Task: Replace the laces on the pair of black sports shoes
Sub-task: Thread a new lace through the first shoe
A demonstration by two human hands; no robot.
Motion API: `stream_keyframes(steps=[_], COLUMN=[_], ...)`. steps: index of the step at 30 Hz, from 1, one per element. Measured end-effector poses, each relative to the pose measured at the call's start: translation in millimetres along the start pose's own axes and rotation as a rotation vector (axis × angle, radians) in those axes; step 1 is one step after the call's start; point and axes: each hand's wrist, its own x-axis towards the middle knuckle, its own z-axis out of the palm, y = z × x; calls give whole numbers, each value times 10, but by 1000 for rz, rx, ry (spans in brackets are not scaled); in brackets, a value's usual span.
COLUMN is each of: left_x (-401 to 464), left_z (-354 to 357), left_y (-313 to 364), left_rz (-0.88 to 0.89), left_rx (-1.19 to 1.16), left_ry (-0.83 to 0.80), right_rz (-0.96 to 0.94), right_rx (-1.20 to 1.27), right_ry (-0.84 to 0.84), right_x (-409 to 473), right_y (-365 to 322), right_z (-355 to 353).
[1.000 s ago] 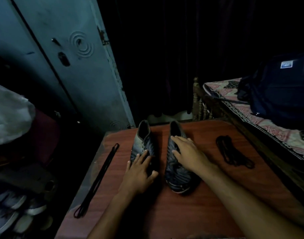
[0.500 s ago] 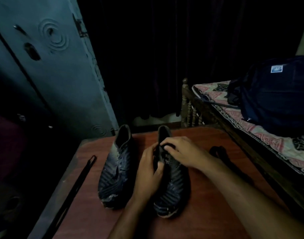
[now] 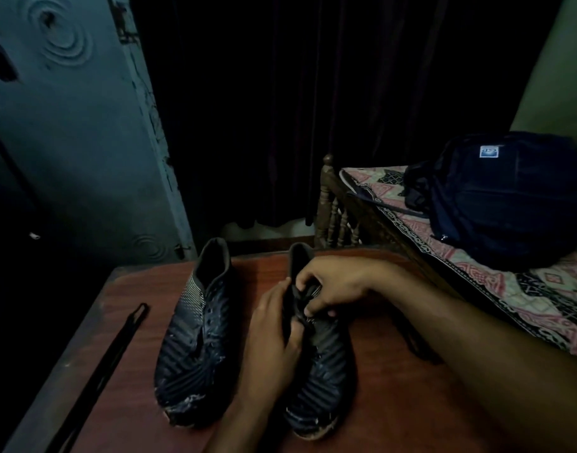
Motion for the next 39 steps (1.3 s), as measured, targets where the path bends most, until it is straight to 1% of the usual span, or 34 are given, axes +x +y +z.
stream_keyframes(steps=[4,7,9,11,15,18,19,22,24,26,30,32,35,37,39], left_x=[-11,-21,-30,-37,-69,-47,-38,-39,-48,-46,-58,-73,-79,-90,-100], left_z=[-18,-20,-22,-18,-39,-43,-42,-45,-46,-61,-77,-85,-93,-92,-101], left_y=[37,52,46,44,67,64,68,76,74,83,110,130,175,204,229], left_rz=[14,12,2,-5,-8,-1,-5,16,60,84,146,178,226,219,160], left_rx=[-29,-50,-54,-55,-63,-45,-37,-40,-43,-49,-37,-40,-49,-83,-153], left_ry=[2,7,10,11,-31,-64,-64,-40,-27,-15,3,15,27,12,-12], right_rz=[43,40,10,-7,-61,-114,-130,-209,-256,-306,-369,-352,-280,-252,-257], right_rx=[279,400,474,433,203,169,224,502,641,723,671,624,462,371,411], right_ry=[119,216,327,396,362,430,452,501,590,659,683,717,799,834,843], right_x=[-149,-224,-244,-271,-345,-393,-417,-488,-519,-535,-533,-519,-513,-519,-537], right_y=[44,59,54,18,-130,-225,-261,-404,-502,-576,-634,-590,-454,-361,-311], right_z=[43,119,129,67,-50,-111,-139,-235,-310,-393,-435,-385,-264,-160,-72])
